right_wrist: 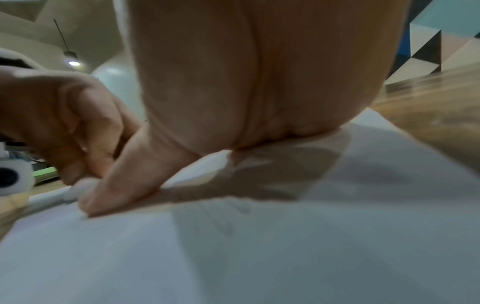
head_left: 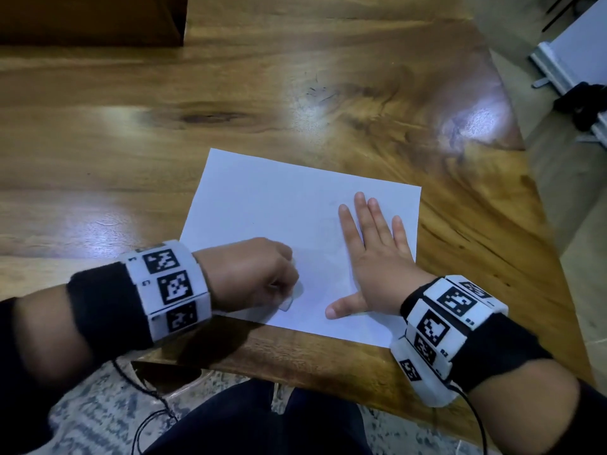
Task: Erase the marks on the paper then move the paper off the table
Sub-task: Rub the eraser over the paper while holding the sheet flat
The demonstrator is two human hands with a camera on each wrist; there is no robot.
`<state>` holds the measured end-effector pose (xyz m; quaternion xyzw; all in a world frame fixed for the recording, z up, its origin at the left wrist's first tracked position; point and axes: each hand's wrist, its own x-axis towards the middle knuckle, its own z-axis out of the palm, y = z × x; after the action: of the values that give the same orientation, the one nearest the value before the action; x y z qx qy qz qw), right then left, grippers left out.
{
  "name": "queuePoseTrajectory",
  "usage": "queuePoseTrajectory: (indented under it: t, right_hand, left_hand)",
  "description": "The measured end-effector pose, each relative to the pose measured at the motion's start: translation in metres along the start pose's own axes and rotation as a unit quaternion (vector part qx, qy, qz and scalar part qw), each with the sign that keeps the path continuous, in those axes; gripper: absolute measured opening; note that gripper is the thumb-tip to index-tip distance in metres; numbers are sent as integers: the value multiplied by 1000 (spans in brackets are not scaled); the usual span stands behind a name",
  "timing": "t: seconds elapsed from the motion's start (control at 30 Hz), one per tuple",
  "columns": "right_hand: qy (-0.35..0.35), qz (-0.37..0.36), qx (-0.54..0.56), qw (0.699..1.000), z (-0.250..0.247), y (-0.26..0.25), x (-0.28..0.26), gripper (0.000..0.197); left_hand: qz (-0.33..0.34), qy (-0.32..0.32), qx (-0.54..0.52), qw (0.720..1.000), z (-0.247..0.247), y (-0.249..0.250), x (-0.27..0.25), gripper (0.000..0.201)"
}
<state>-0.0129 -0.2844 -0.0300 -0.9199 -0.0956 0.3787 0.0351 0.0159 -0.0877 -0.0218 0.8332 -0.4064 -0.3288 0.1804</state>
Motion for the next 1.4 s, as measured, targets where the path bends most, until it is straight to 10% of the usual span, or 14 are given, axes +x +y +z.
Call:
queuePoseTrajectory:
  t: [0.23,0.4,0.63,0.8,1.0,1.23,1.4]
  right_hand:
    - [-1,3,-6,1000,0,0,1,144]
    - [-3,4,-5,1000,0,0,0,144]
    - [2,4,-4,1000,1,0,1,144]
    - [-3,8,-10,1000,0,0,2,144]
    - [19,-1,-1,1000,2,2,1,143]
    - [33,-8,12,999,4,4,2,142]
    - [84,-17,45,995,1,6,-1,128]
  left_hand:
    - [-14,77,17,997,-8,-1,21,8]
    - [-37,-34,3,999,-7,-8,-2,10]
    - [-22,110,36,993,-16,2,32,12]
    - [-27,-32,-4,999,-8,-6,-3,6]
    - [-30,86,58,994,-12,20,47,13]
    - [-12,-23,-4,1000,1,16,14,12]
    - [-101,136,-45,984,-33,-3,37,14]
